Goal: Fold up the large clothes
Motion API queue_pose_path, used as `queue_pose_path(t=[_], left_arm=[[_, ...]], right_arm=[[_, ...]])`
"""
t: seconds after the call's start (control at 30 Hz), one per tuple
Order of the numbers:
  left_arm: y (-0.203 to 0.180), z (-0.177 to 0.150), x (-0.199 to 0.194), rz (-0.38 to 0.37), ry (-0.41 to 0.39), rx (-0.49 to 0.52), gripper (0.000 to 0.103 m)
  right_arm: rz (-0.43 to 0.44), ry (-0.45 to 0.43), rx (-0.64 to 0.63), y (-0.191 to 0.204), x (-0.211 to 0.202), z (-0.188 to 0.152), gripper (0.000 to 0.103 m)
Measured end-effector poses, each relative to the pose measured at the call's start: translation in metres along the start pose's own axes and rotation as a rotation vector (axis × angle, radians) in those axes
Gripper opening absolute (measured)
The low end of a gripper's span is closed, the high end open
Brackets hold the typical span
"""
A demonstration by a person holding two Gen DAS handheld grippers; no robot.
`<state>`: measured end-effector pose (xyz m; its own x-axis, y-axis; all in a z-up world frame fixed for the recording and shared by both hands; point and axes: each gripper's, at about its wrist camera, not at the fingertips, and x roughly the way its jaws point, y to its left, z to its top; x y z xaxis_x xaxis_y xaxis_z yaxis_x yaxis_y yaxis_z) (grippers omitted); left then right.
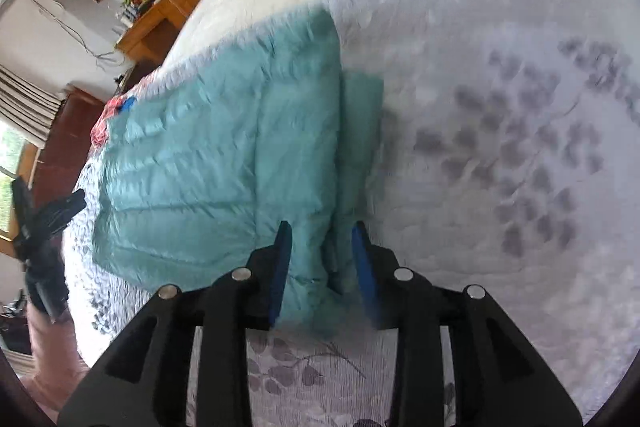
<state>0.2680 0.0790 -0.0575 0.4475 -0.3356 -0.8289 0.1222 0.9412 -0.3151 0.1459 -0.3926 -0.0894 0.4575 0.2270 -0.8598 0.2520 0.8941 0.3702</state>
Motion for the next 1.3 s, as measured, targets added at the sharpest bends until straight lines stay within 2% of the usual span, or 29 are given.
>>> queue_pose_path(t=[0.07, 0.17, 0.3, 0.43, 0.6, 0.73, 1.03, 1.1, 1.17, 1.2, 1.27, 1.3], left_arm=[[-0.030, -0.003, -0.008, -0.005, -0.003, 0.065, 0.048], [-0.069, -0.012, 0.001, -0.031, 0.008, 0.134, 0.050], [-0.090, -0.037, 0.032, 0.030, 0.069, 0.198, 0.050], [-0.082, -0.059, 0.061, 0.106, 0.112, 0.234, 0.050], [-0.074, -0.070, 0.084, 0.095, 0.123, 0.250, 0.052], [-0.072, -0.077, 0.095, 0.106, 0.114, 0.281, 0.052], [-0.079, -0.092, 0.105, 0.123, 0.119, 0.294, 0.052], [-0.082, -0.082, 0.105, 0.125, 0.141, 0.294, 0.051], [-0.085, -0.069, 0.086, 0.115, 0.149, 0.278, 0.050], [-0.085, -0.060, 0.069, 0.090, 0.123, 0.266, 0.052], [-0.077, -0.046, 0.038, 0.041, 0.052, 0.228, 0.067], [-0.072, -0.040, 0.029, 0.028, 0.026, 0.214, 0.075]], right_arm=[[0.028, -0.026, -0.046, 0.022, -0.009, 0.003, 0.032], [0.064, -0.005, -0.112, 0.057, 0.002, 0.007, 0.032], [-0.008, 0.051, -0.150, 0.078, 0.039, 0.001, 0.032], [-0.031, 0.105, -0.137, 0.077, 0.067, -0.009, 0.031], [-0.042, 0.154, -0.125, 0.071, 0.096, -0.018, 0.031], [-0.058, 0.160, -0.147, 0.072, 0.108, -0.019, 0.031], [-0.061, 0.148, -0.154, 0.078, 0.119, -0.022, 0.031], [-0.042, 0.155, -0.146, 0.075, 0.115, -0.022, 0.033], [0.006, 0.120, -0.114, 0.070, 0.092, -0.018, 0.038], [0.046, 0.077, -0.104, 0.067, 0.075, -0.016, 0.042], [0.114, -0.015, -0.070, 0.054, 0.041, -0.009, 0.072], [0.120, -0.045, -0.051, 0.046, 0.030, -0.006, 0.075]])
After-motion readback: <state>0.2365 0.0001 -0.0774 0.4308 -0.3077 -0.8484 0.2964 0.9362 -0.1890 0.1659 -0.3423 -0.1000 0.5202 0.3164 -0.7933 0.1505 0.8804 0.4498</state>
